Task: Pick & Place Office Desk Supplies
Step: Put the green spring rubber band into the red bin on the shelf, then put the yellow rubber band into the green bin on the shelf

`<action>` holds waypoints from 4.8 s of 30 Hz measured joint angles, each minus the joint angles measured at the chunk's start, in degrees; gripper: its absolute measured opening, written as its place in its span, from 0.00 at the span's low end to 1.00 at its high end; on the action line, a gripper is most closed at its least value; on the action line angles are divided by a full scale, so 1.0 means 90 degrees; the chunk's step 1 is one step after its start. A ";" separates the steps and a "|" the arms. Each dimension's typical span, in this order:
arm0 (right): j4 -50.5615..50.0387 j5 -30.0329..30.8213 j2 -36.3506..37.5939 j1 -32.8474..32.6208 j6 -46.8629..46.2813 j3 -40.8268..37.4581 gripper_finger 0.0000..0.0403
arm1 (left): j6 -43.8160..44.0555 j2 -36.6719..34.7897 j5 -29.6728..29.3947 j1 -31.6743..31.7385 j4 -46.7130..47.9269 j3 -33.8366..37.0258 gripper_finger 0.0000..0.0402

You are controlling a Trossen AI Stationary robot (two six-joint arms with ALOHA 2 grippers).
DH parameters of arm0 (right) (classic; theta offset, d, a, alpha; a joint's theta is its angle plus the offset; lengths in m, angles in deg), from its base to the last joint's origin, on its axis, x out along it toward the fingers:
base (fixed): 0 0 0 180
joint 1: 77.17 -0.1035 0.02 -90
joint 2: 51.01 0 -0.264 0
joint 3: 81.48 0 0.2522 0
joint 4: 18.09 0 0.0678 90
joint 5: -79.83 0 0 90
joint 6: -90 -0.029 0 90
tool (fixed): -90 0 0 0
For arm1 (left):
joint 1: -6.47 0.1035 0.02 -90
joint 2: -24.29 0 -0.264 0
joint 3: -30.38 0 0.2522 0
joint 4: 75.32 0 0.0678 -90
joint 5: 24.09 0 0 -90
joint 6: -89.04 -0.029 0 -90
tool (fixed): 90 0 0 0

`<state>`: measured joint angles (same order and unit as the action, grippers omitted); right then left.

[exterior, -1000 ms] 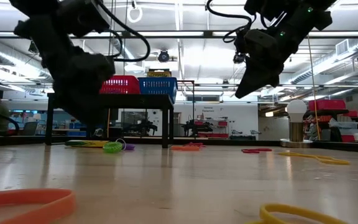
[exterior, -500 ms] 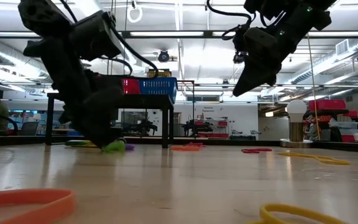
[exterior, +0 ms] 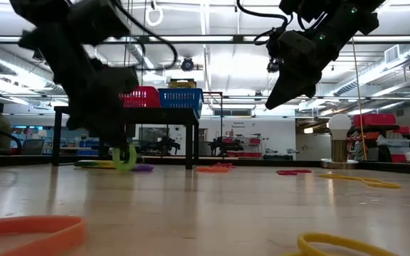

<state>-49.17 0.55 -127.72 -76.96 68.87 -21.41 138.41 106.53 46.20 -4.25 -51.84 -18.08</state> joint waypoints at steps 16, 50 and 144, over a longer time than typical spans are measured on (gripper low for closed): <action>0.0007 0.0006 0.0000 0.0000 -0.0119 0.0000 0.01 | -0.0327 -0.2593 -0.1295 0.0706 0.3708 -0.2645 0.03; 0.0393 0.0177 0.0000 0.0005 -0.0386 0.0000 0.01 | -0.4320 -0.1274 0.1496 0.5566 0.3752 -0.4277 0.50; -0.1839 -0.0735 -0.1136 -0.1270 -0.5744 -0.0415 0.24 | -0.2956 -0.0447 0.0360 0.1158 -0.7055 0.1520 0.03</action>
<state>-65.72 -6.07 -137.94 -88.39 17.18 -25.15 111.80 102.50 49.44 6.17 -115.34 -4.40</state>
